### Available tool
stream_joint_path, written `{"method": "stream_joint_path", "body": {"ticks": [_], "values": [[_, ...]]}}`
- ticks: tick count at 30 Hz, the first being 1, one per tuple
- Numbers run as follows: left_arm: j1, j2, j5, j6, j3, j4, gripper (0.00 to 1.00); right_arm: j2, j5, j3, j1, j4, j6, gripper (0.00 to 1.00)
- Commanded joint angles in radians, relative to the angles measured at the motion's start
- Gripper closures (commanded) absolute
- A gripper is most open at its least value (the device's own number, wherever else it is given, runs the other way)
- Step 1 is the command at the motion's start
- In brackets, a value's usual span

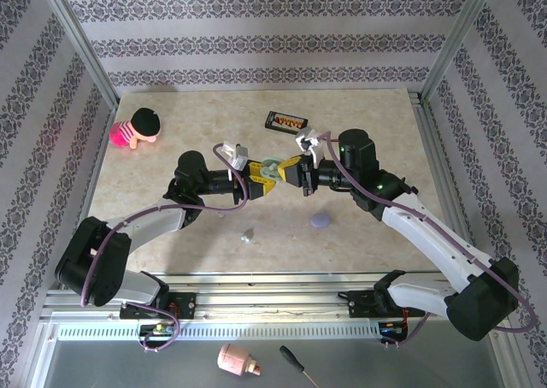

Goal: Insert wireless bluetooth earbuds into charging case

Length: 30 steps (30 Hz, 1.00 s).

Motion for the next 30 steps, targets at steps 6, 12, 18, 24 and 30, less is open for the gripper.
{"method": "stream_joint_path", "body": {"ticks": [6, 12, 18, 24, 30], "values": [[0.016, -0.003, 0.001, -0.008, 0.021, 0.076, 0.73, 0.002, -0.004, 0.005, 0.014, 0.006, 0.02, 0.92], [0.016, 0.014, -0.011, -0.001, 0.032, 0.084, 0.73, -0.006, 0.009, 0.001, 0.015, 0.031, 0.067, 0.8], [0.017, 0.028, -0.058, 0.032, 0.023, 0.099, 0.73, -0.057, 0.102, -0.013, 0.013, 0.088, 0.202, 0.57], [0.018, 0.045, -0.09, 0.034, 0.015, 0.151, 0.73, -0.046, 0.288, -0.004, 0.009, 0.039, 0.442, 0.49], [0.021, 0.058, -0.1, 0.062, 0.011, 0.166, 0.73, 0.029, 0.261, 0.071, 0.031, -0.076, 0.534, 0.47]]}}
